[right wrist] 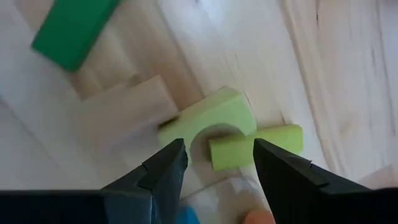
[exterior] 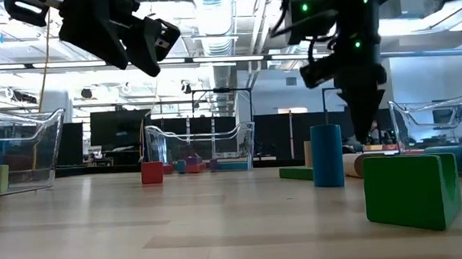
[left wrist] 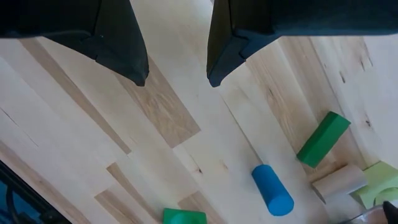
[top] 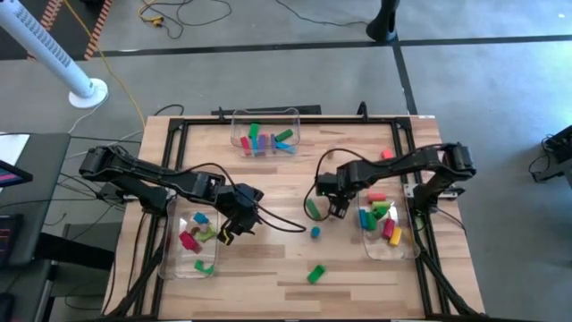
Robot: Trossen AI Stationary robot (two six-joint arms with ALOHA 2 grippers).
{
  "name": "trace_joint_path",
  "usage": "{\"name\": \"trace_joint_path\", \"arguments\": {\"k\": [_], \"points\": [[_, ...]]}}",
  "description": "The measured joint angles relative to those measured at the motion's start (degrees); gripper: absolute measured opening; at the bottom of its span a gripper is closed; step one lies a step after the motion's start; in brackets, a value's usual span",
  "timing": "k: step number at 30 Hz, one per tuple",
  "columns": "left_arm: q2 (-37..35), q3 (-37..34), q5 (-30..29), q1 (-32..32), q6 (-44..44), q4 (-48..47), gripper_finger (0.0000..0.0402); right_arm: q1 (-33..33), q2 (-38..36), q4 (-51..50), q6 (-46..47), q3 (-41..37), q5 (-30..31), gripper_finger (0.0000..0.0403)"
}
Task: Sort blocks by size
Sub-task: Put the light green arc block into the left transparent bin
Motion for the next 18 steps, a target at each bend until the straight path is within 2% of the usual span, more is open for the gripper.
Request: {"name": "trace_joint_path", "arguments": {"k": [6,18], "points": [[0.02,0.00,0.00,0.00,0.08,0.22,0.0155,-2.23,0.00,6.64,0.34,-3.77,-3.24,0.0225],[0.02,0.00,-0.02,0.00,-0.05,2.29,0.0155,-3.26,-0.02,8.05,2.10,-5.73,-3.61,0.0225]]}}
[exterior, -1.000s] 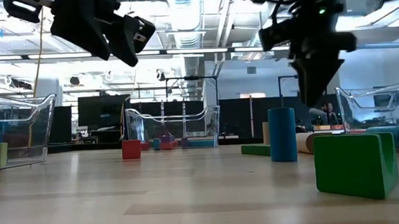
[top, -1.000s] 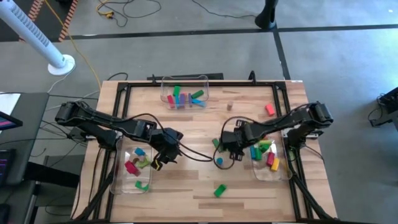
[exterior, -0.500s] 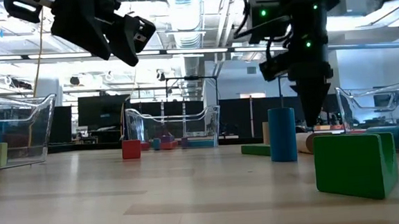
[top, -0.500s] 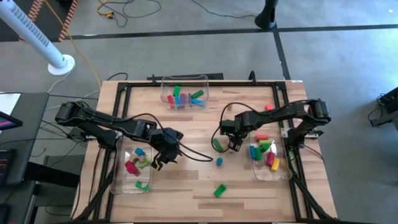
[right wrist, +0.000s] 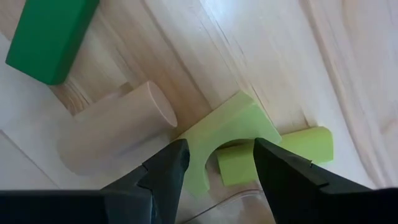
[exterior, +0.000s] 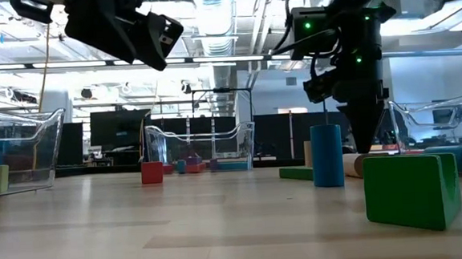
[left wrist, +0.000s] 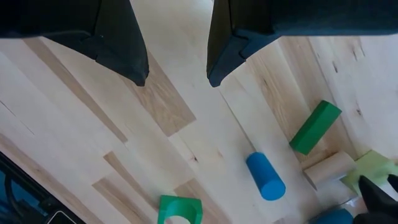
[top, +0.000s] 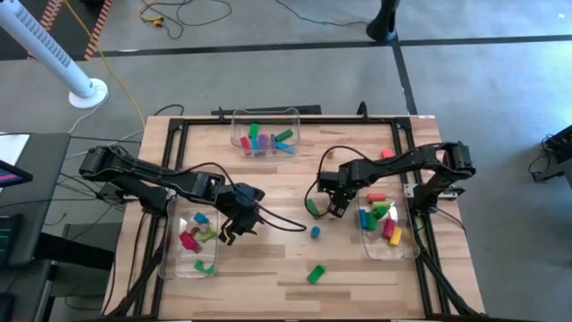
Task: Sort blocks by size
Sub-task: Put the light green arc block into the left transparent bin
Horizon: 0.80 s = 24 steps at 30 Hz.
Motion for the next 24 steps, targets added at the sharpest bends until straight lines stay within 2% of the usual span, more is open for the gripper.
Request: {"name": "trace_joint_path", "arguments": {"k": [16,24], "points": [[0.02,0.00,0.00,0.00,-0.02,0.09,0.0155,2.18,0.02,0.70,2.45,0.00,0.24,0.0225],[0.02,0.00,0.02,0.00,-0.02,0.48,0.0155,2.47,0.15,-1.33,1.06,2.78,0.24,0.0225]]}}
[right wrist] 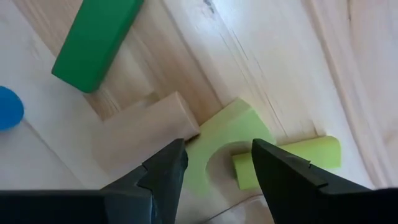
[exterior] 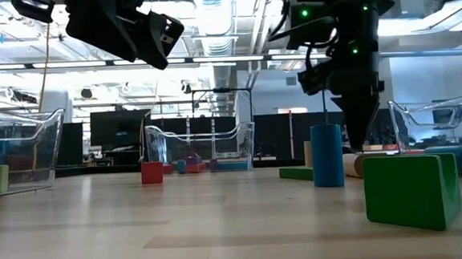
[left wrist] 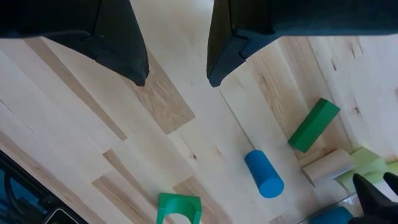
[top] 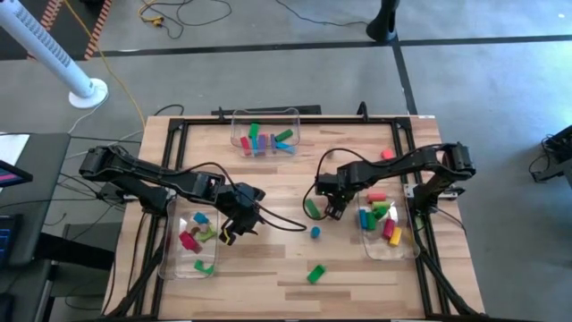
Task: Sort blocks by size
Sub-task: Put the light green arc block into the left transparent bin
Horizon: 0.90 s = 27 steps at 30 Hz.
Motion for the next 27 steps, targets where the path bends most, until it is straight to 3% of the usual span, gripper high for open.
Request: {"name": "trace_joint_path", "arguments": {"k": [17,27], "points": [[0.01,-0.02,-0.01,0.00,-0.12,0.00,0.0155,3.22,-0.04,2.38,7.64,-2.64,-0.17,0.0225],[0.02,-0.02,0.00,0.02,-0.04,0.59,0.0155,1.82,-0.20,3.72,6.59,-4.48,1.46,0.0225]]}}
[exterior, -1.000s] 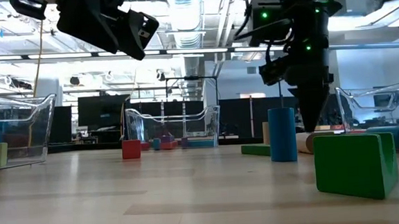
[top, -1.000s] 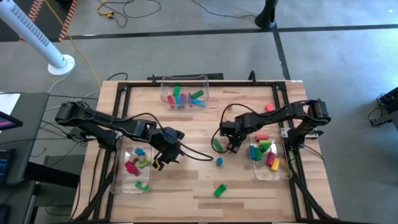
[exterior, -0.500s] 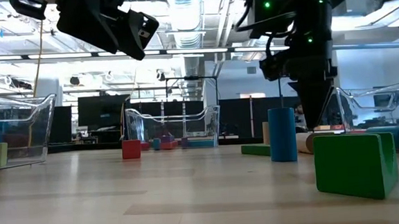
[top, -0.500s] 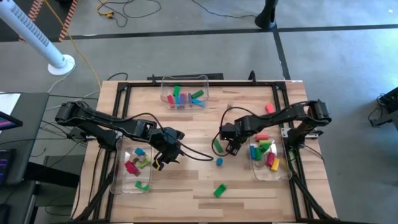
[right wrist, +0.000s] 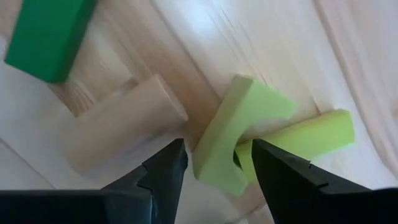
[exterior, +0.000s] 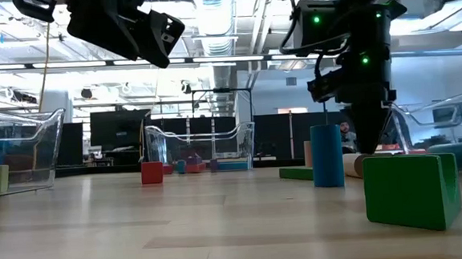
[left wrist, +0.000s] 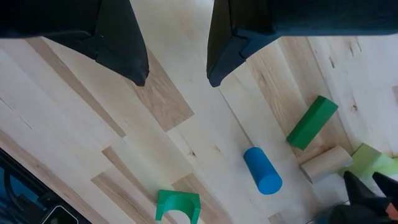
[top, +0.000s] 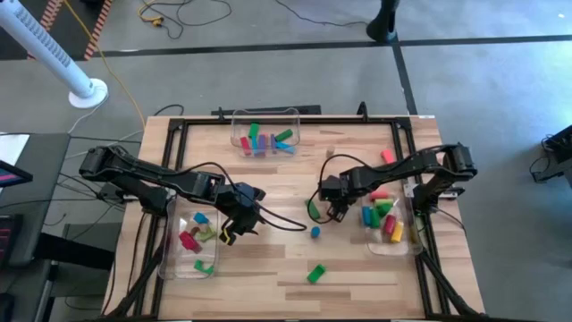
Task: Sort blocks by size
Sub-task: Put the light green arc block into the left transparent bin
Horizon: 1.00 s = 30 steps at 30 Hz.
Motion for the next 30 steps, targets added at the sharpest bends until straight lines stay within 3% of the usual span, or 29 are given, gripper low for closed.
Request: {"name": "trace_joint_path", "arguments": {"k": [13,24,30], "points": [[0.00,0.00,-0.02,-0.02,-0.14,0.00,0.0155,0.15,0.07,0.62,-0.17,-0.02,0.17,0.0218],[0.00,0.00,-0.01,-0.01,-0.03,0.03,0.0155,1.57,0.07,0.08,-0.54,-0.02,0.10,0.0084],[0.00,0.00,-0.02,0.00,-0.01,0.04,0.0155,1.61,0.03,-0.17,-1.31,0.33,-0.66,0.0052]]}}
